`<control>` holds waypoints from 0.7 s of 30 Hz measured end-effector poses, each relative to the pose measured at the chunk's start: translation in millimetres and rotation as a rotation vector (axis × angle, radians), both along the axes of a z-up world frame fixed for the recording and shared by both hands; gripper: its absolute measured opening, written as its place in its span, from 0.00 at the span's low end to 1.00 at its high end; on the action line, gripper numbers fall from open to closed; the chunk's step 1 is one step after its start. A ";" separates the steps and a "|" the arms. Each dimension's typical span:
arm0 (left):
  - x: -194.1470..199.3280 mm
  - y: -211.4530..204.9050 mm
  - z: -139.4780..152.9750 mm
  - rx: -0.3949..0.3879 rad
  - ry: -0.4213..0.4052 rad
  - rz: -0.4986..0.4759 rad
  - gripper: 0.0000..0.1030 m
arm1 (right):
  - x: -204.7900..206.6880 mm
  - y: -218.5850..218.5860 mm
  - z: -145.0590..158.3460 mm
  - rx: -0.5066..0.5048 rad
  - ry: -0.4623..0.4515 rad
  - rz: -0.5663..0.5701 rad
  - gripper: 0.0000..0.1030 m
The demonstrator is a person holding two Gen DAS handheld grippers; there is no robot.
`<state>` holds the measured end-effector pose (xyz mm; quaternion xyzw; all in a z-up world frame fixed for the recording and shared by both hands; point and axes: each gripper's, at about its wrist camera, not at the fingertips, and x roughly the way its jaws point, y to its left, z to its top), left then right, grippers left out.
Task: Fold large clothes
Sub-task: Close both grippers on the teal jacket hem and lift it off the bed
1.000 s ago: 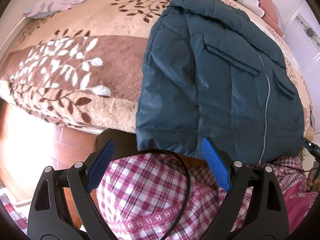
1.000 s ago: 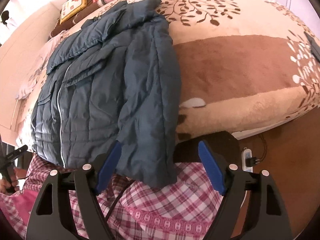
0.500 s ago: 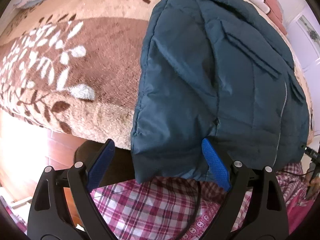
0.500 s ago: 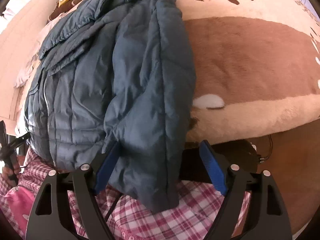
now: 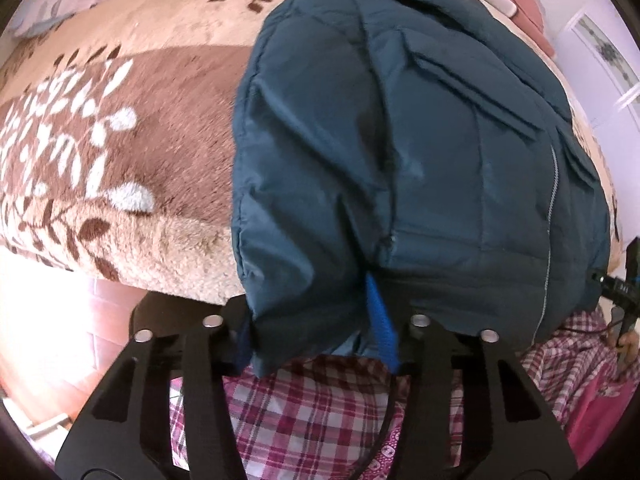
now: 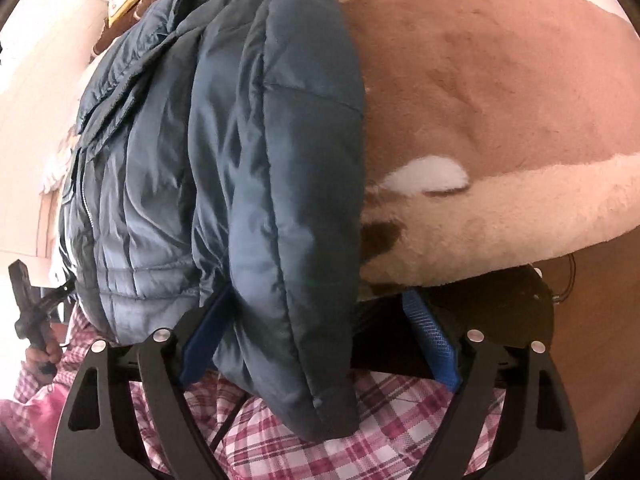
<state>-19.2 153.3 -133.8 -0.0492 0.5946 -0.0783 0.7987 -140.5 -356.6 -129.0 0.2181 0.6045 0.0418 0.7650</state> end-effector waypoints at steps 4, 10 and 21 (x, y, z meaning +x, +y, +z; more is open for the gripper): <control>-0.6 -8.5 2.4 0.025 -0.016 -0.012 0.34 | -1.0 -2.3 0.8 0.031 -0.014 -0.001 0.79; 0.5 -18.3 3.1 0.038 -0.035 -0.019 0.24 | -8.7 -8.8 1.3 0.055 -0.035 0.002 0.78; -11.6 -11.6 22.1 0.048 -0.068 -0.021 0.14 | -20.7 -2.5 18.4 0.126 -0.102 0.037 0.20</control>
